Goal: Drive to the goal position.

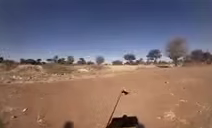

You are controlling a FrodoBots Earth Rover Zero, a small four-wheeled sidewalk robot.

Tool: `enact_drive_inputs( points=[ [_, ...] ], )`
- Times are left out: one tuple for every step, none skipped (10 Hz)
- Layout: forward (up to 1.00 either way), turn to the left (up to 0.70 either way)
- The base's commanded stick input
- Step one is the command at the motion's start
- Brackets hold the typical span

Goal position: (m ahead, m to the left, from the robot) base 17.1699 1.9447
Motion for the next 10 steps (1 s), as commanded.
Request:
enact_drive_inputs(
  points=[
    [0.50,0.50],
    [0.50,0.50],
    [0.50,0.50],
    [0.50,0.50],
    [0.50,0.50],
    [0.50,0.50],
    [0.50,0.50],
    [0.50,0.50],
    [0.50,0.50],
    [0.50,0.50]
  ],
)
